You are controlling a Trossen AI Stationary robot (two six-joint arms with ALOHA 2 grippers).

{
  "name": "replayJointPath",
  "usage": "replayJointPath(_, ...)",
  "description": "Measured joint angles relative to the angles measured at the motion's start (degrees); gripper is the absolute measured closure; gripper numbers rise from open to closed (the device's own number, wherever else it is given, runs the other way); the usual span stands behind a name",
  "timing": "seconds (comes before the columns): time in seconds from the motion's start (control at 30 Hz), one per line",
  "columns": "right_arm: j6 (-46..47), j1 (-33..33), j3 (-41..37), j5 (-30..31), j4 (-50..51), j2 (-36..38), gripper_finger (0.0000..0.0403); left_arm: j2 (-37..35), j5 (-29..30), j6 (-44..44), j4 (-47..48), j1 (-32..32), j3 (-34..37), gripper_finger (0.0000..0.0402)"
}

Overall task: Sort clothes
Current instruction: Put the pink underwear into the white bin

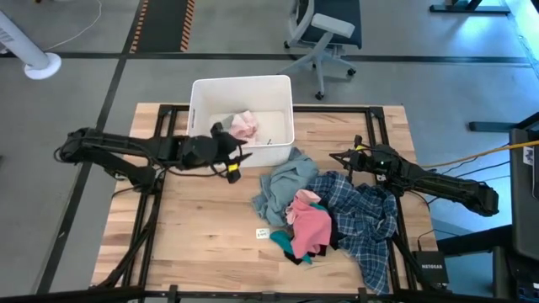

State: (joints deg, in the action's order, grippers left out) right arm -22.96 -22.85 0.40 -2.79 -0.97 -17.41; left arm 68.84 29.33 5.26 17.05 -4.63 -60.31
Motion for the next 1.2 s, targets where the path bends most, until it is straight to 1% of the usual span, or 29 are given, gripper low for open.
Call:
replayJointPath(0.17, 0.0, 0.0, 0.0, 1.2, -1.2, 0.0, 0.0384, 0.0, 3.3, -4.2, -2.9, -3.2, 0.0, 0.0219)
replayJointPath(0.3, 0.0, 0.0, 0.0, 1.8, -1.9, 0.0, 0.0384, 0.0, 3.6, -6.7, -5.4, -5.1, 0.0, 0.0219)
replayJointPath(0.47, 0.0, 0.0, 0.0, 3.7, -2.2, 0.0, 0.0384, 0.0, 2.5, -15.3, -17.1, -7.6, 0.0, 0.0219)
replayJointPath(0.53, 0.0, 0.0, 0.0, 4.3, -2.2, 0.0, 0.0384, 0.0, 2.3, -17.4, -18.5, -8.2, 0.0, 0.0219)
replayJointPath(0.6, 0.3, 0.0, 0.0, 4.3, -2.2, 0.0, 0.0384, 0.0, 2.3, -17.7, -18.3, -8.4, 0.0, 0.0219)
replayJointPath(0.67, 0.4, 0.0, 0.0, 4.3, -2.2, 0.0, 0.0384, 0.0, 2.3, -17.7, -19.5, -8.5, 1.3, 0.0219)
replayJointPath(0.73, 0.4, 0.0, 0.0, 4.3, -2.2, 0.0, 0.0384, 0.0, 2.3, -19.4, -22.9, -8.5, 3.6, 0.0219)
replayJointPath(0.87, -0.1, 0.0, 0.0, 4.3, -2.2, 0.0, 0.0384, 0.0, 2.2, -25.3, -35.4, -8.8, 9.8, 0.0219)
replayJointPath(0.97, -0.9, 0.0, 0.0, 4.7, -2.9, 0.0, 0.0384, 0.0, 2.2, -25.4, -40.5, -9.3, 12.7, 0.0219)
replayJointPath(1.07, -0.9, 0.0, 0.0, 4.4, -3.0, 0.0, 0.0384, 0.0, 2.2, -22.5, -40.7, -9.7, 14.1, 0.0219)
replayJointPath(1.2, -0.9, 0.0, 0.0, -1.7, -5.3, 0.0, 0.0384, 0.0, 2.2, -18.7, -40.0, -10.6, 16.5, 0.0219)
